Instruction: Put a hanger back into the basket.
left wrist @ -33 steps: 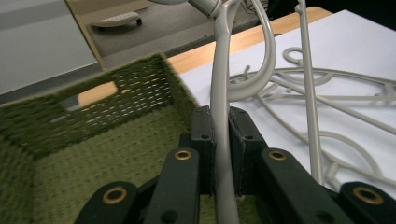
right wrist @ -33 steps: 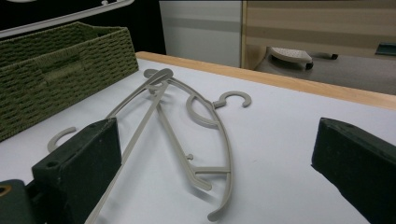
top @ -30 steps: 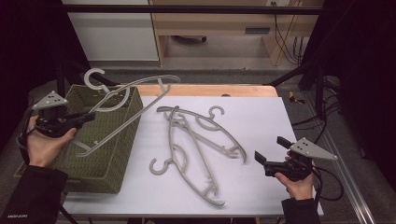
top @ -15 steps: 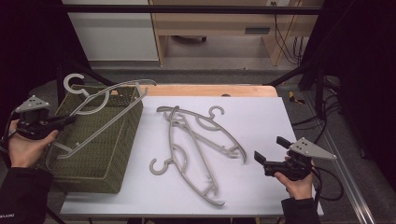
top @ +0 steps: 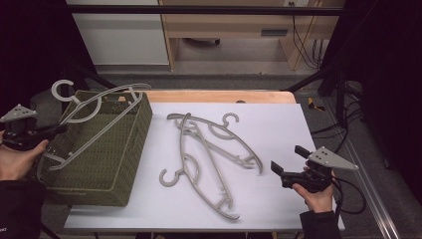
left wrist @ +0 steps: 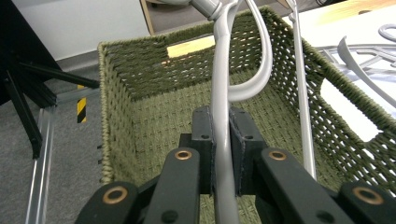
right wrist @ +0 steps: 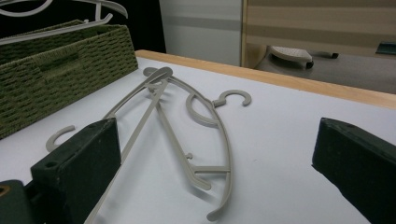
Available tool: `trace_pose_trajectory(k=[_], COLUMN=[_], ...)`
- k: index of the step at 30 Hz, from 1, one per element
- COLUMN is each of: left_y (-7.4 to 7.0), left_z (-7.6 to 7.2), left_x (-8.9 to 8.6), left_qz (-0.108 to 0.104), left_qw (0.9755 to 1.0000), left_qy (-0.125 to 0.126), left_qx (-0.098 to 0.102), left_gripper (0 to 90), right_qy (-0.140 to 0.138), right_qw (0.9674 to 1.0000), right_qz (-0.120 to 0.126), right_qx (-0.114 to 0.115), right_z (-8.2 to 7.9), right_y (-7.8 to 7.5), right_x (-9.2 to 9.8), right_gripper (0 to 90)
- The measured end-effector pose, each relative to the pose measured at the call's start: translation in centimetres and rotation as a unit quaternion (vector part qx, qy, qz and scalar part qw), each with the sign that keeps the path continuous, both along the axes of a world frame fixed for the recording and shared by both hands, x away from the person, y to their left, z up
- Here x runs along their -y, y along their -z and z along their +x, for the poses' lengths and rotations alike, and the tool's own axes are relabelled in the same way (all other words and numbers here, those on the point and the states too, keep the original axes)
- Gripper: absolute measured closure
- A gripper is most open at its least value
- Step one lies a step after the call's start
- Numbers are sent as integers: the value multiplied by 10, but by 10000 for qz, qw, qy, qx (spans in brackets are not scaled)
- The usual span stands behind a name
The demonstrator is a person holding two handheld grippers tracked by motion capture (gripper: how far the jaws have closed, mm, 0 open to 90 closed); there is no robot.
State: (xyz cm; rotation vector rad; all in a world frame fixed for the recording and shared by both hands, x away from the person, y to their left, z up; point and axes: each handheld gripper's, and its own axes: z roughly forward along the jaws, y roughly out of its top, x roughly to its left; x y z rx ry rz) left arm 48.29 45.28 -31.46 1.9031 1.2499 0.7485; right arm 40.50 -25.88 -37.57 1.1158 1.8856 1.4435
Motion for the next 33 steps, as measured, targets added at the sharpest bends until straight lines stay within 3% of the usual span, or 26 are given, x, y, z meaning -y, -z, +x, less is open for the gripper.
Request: trace_pose_trajectory(k=[10,13,17,23,25,27,33], left_y=[7,10,16,17,18,18,19], left_z=[2,2,-1,-4,-3,-2,0], left_x=[-12,-13,-19,-22,-19,-17,-18], left_qz=[-4,102,16,53,129,354,411], left_qw=[9998,9998,9998,9998,9997,9991,9988], left_qy=[-174,-182,-191,-193,-207,-204,-204], left_qx=[-16,-80,-83,-44,-65,-128,-142], left_gripper=[816,815,816,815,815,815,814], right_qy=[7,5,18,8,15,11,-4], right_qw=[10000,10000,10000,10000,10000,10000,10000], right_qz=[-8,-2,-13,-42,-20,-19,-46], right_qx=[-20,-12,-19,-10,-24,-25,-52], right_z=[0,0,0,1,0,0,1], right_y=[0,0,0,1,0,0,2], right_x=[0,1,0,0,0,0,-1], right_gripper=[10,10,10,10,10,11,10])
